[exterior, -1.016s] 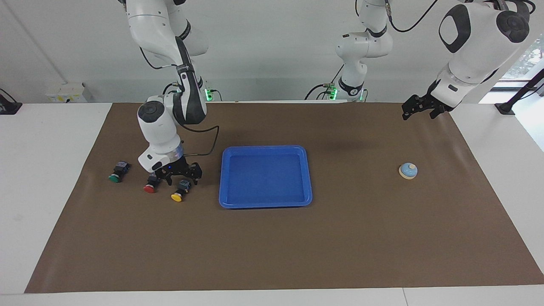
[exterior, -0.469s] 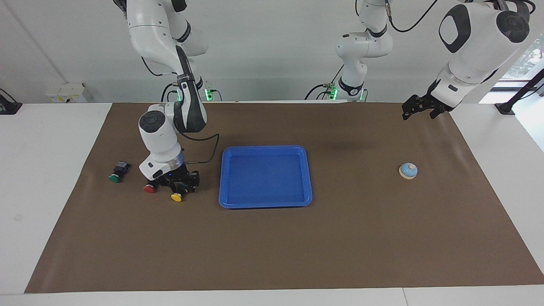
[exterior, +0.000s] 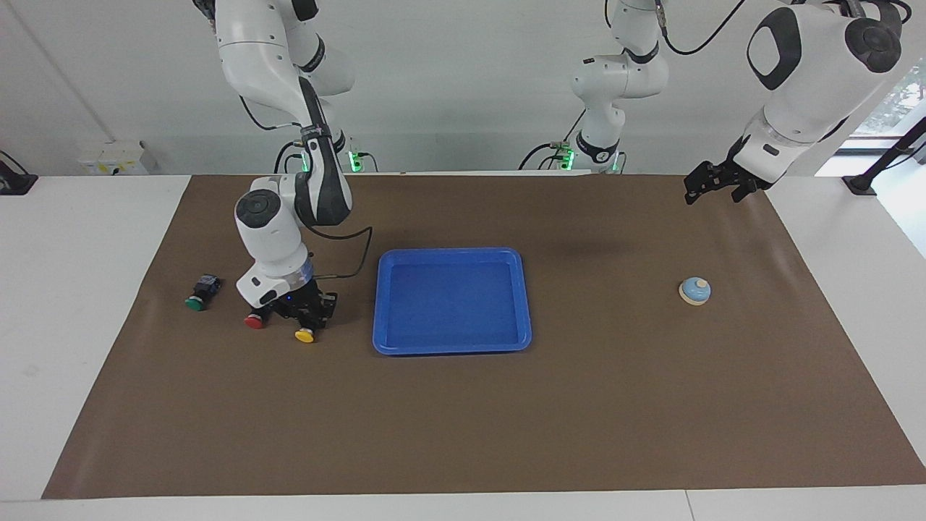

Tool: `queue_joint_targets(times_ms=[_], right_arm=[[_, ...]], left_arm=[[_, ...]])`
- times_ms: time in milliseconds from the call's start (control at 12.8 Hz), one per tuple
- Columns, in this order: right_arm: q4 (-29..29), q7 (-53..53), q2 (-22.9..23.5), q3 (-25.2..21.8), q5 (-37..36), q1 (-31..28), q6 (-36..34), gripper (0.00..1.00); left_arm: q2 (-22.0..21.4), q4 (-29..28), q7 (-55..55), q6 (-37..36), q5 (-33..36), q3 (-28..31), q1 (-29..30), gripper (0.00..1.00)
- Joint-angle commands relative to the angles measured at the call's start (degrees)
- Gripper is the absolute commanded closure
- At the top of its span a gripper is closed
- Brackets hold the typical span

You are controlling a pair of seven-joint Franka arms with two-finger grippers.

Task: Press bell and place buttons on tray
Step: 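Grasp the yellow-capped button with the right gripper and lift, then carry the yellow button into the blue tray and open the right gripper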

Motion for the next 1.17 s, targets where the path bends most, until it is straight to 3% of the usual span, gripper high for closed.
queue_joint_targets(times_ms=[0, 156, 312, 781, 1094], right_arm=[[11.37, 2.77, 0.42, 0.59, 1.65, 3.58, -13.91, 1.00], [14.22, 9.61, 0.24, 0.59, 1.92, 9.20, -17.99, 1.00], [12.91, 14.19, -0.20, 0.59, 1.92, 13.70, -17.48, 1.00], [3.78, 19.56, -0.11, 0.59, 1.92, 18.45, -5.90, 1.00], [1.31, 22.11, 0.24, 0.59, 1.92, 19.95, -2.71, 1.00]], left_arm=[[-0.51, -0.05, -0.44, 0.59, 0.18, 0.18, -0.03, 0.00], [-0.51, -0.05, -0.44, 0.59, 0.18, 0.18, -0.12, 0.00], [-0.51, -0.05, -0.44, 0.59, 0.18, 0.18, -0.12, 0.00], [-0.51, -0.05, -0.44, 0.50, 0.18, 0.18, -0.03, 0.00], [-0.51, -0.05, -0.44, 0.50, 0.18, 0.18, -0.12, 0.00]])
